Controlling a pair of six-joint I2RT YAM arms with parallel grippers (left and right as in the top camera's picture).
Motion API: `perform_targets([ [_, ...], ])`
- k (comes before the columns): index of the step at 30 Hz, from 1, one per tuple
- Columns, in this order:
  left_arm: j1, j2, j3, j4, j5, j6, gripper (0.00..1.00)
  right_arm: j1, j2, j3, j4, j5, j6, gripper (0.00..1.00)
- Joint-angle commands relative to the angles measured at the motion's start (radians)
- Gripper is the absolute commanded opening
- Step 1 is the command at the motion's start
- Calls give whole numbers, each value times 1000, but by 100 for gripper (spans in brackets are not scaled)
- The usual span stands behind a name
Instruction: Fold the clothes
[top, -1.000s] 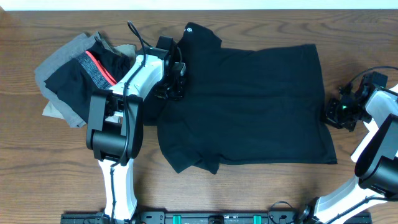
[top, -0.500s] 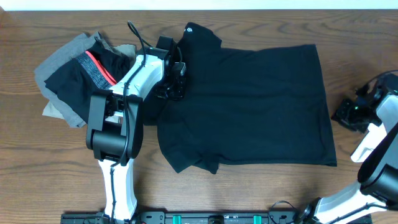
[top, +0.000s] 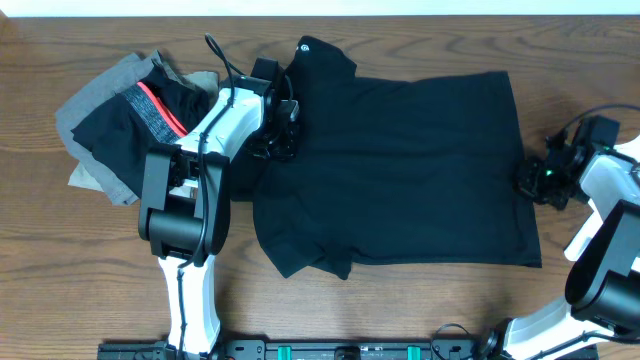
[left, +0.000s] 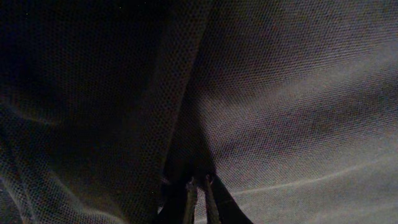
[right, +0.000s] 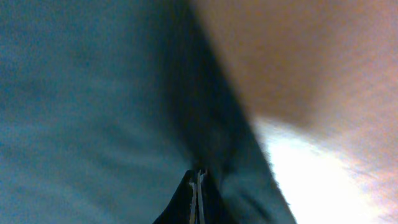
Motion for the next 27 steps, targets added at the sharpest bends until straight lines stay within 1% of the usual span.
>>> perform_targets([
  [1,5,2,-1,5,-43,9,10,-24,6,-1,7,184,85,1],
  [5,6,2,-1,6,-43,10,10,-78,0,13,7,232,86,1],
  [7,6,2,-1,7,-44,11,10,-109,0,21,6,225,112,1],
  [8,6,2,-1,8,-43,14,10,-122,-2,26,3,190,118,1],
  [9,6,2,0,7,-44,14,11,-132,-3,31,4,132,109,1],
  [12,6,0,18,-13,-43,13,17,-137,-18,35,31,-85,-28,2],
  [14,6,-7,49,-60,-41,13,17,-130,-35,35,63,-272,-124,2],
  [15,6,-14,65,-83,-39,13,22,-125,-43,35,81,-367,-157,1],
  [17,5,-35,97,-118,-34,13,23,-110,-57,35,114,-473,-163,1],
  [20,3,-82,117,-118,-26,13,24,-70,-67,35,160,-541,-163,1],
  [22,-1,-111,117,-87,-26,13,24,-26,-68,35,188,-538,-163,1],
  [24,-6,-119,117,-35,-24,14,20,30,-64,35,215,-467,-140,1],
  [25,-8,-117,117,1,-24,18,19,61,-62,35,228,-401,-106,1],
  [26,-11,-107,113,38,-24,18,15,93,-56,35,243,-323,-62,1],
  [27,-15,-97,111,67,-24,17,14,120,-53,35,255,-257,-27,1],
])
